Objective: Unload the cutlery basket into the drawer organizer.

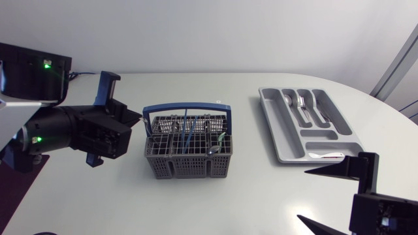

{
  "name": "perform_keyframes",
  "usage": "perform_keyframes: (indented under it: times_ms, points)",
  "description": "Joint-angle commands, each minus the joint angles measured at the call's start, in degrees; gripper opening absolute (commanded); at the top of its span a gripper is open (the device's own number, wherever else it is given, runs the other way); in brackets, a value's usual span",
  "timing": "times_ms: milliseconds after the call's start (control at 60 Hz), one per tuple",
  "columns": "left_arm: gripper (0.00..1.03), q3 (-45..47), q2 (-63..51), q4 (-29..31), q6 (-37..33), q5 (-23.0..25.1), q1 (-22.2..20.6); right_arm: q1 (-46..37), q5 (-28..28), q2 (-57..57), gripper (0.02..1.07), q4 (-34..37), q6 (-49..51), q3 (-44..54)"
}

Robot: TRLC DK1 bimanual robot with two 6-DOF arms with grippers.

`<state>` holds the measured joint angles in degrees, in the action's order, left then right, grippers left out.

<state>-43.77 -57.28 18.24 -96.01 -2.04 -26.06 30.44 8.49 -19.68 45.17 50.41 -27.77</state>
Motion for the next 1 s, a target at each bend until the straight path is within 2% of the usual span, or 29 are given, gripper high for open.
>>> perform_keyframes:
  times_ms: [0,200,300,533,783,983]
  points:
    - [0.09,-0.35,1.29,2.50,0.29,-0.24,-0.39,3.23,-0.41,-3.70,1.03,-1.57,-7.70,-2.99]
    - [0.09,-1.58,1.73,2.85,2.23,1.43,0.31,7.80,1.00,-13.19,1.03,-5.70,-17.45,-5.45]
    - [0.09,-0.79,1.29,1.36,3.28,1.52,0.31,7.88,3.81,-16.09,1.03,-7.46,-19.74,-6.77]
    - [0.09,0.17,1.11,-2.16,3.99,1.34,0.22,8.15,6.54,-23.65,1.03,-12.82,-23.96,-9.32]
    - [0.09,0.17,2.17,-1.54,3.72,1.08,0.31,10.70,7.15,-33.58,1.02,-17.75,-27.12,-11.87]
    - [0.09,0.00,3.57,0.04,3.46,1.08,0.22,11.49,7.15,-36.92,1.02,-19.77,-27.74,-12.84]
